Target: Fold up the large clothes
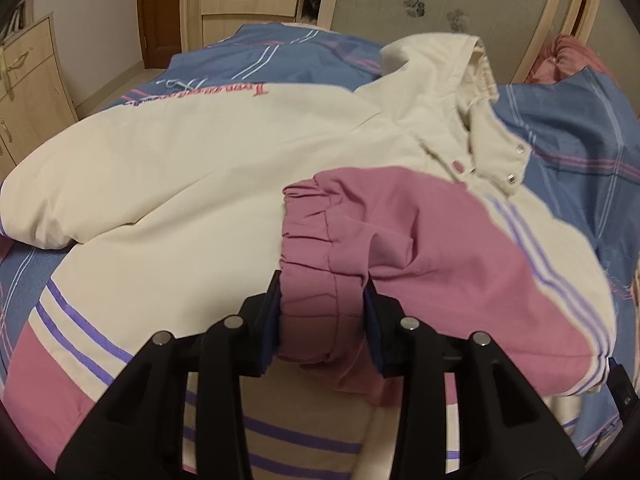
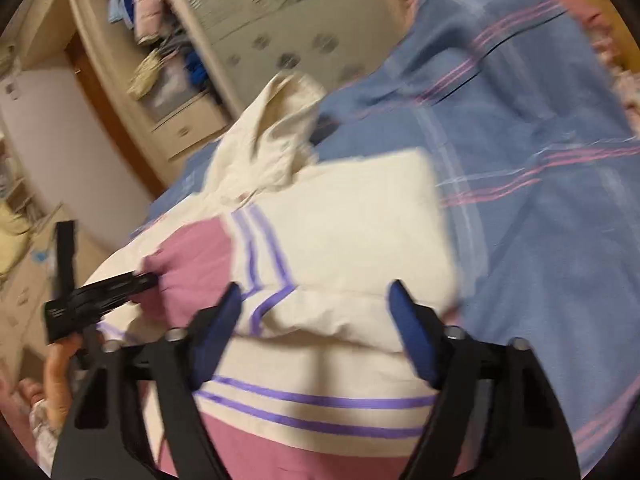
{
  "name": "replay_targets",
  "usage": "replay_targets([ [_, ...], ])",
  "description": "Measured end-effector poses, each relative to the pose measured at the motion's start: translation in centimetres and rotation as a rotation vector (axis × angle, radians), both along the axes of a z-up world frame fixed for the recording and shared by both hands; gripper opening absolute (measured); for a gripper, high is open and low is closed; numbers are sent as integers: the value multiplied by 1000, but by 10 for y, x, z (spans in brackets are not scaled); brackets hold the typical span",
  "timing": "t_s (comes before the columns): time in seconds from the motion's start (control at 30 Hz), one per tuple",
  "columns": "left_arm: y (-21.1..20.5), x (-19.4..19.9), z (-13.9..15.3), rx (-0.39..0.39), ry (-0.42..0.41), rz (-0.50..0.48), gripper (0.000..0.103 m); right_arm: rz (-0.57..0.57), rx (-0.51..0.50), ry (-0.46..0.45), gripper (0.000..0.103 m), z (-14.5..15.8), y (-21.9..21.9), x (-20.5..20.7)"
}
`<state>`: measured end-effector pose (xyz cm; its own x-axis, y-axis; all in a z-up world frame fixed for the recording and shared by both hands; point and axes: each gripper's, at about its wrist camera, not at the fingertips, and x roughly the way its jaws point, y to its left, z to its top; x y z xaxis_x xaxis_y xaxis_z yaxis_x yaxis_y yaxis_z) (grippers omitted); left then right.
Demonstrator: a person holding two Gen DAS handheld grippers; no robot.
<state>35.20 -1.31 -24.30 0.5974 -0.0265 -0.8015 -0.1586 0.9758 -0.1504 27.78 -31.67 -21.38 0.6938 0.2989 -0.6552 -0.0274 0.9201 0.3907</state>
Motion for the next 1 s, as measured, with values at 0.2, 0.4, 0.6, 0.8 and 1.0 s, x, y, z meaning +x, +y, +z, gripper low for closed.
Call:
replay_targets([
  [0.2, 13, 1, -16, -60, 6, 6, 50, -53, -10, 122, 56, -51, -8, 28],
  [0.4, 8, -7, -5, -42, -5, -18, 45, -41, -140, 131, 56, -32, 12, 14],
  [0.6, 24, -24, 14, -115, -29, -13, 48, -4, -96, 73, 57, -11, 16, -1],
  [0.8, 25, -14, -18, -85, 34, -14, 55, -27, -158, 156, 61, -52, 25, 20],
  [1.0, 97, -60, 41, -292, -129, 40, 101, -51, -277, 7, 69, -60, 43, 3],
])
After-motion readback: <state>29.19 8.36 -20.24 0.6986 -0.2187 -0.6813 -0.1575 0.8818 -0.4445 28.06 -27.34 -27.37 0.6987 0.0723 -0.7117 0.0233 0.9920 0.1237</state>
